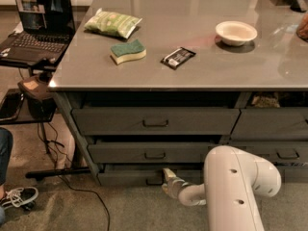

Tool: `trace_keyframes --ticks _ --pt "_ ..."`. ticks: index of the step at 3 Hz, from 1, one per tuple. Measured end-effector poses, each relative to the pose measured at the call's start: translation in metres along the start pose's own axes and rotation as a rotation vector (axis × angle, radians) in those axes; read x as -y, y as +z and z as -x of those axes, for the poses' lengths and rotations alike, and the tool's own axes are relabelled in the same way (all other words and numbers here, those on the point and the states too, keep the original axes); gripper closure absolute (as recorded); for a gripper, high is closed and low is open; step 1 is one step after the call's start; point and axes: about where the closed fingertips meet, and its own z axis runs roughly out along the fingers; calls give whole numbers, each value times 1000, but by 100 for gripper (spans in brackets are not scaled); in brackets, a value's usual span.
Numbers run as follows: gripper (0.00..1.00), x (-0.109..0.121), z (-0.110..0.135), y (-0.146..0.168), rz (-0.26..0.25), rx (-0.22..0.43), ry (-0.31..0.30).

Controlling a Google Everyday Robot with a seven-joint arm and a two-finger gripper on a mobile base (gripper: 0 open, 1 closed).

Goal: Open bottom drawer

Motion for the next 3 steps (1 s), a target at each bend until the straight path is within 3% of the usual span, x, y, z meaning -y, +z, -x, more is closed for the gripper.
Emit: trace_keyframes --ticks 3 --pt "100 -20 -1 -12 11 -7 -2"
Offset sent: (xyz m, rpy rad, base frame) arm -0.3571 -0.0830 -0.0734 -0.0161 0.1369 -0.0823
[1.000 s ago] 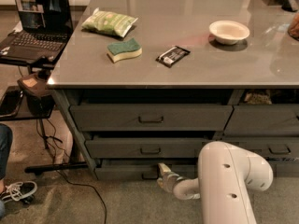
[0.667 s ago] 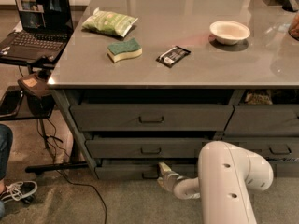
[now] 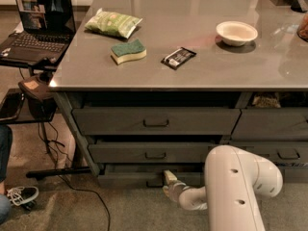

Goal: Open bottom drawer

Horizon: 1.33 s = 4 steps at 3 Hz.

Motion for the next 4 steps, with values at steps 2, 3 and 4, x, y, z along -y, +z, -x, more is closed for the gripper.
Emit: trace_keyframes --ticks 2,3,4 --pt "100 -13 -3 -12 7 -9 -34" --pt "100 -11 -1 -31 13 -18 -22" --pt "100 -9 1 -33 13 -19 -22"
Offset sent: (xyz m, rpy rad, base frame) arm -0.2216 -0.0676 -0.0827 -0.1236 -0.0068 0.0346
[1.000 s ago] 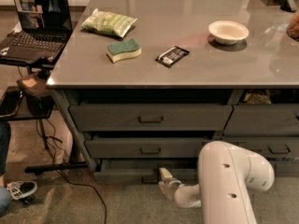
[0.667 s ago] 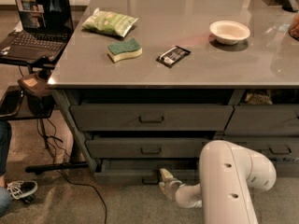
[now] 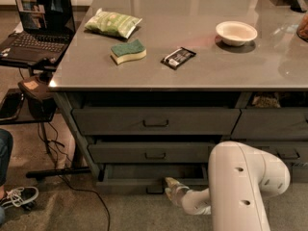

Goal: Open bottom drawer

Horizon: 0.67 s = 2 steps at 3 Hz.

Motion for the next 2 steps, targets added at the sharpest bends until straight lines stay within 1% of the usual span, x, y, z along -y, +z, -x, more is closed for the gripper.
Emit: trace_keyframes --ticks 1,2 --pt "100 -8 -2 -6 7 -6 5" --pt "100 -4 0 -11 7 -6 5"
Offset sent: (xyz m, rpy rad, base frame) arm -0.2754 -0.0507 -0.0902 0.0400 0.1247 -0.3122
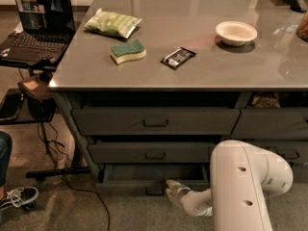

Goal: Open bottom drawer

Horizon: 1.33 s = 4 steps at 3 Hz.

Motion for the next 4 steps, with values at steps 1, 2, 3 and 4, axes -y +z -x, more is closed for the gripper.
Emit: trace_keyframes --ticks 1,2,3,4 --pt "100 -8 4 -10 7 -1 25" --pt "100 -9 4 -10 7 -1 25" --pt "100 -13 2 -12 10 -5 16" --pt "100 -21 -1 -16 14 -12 15"
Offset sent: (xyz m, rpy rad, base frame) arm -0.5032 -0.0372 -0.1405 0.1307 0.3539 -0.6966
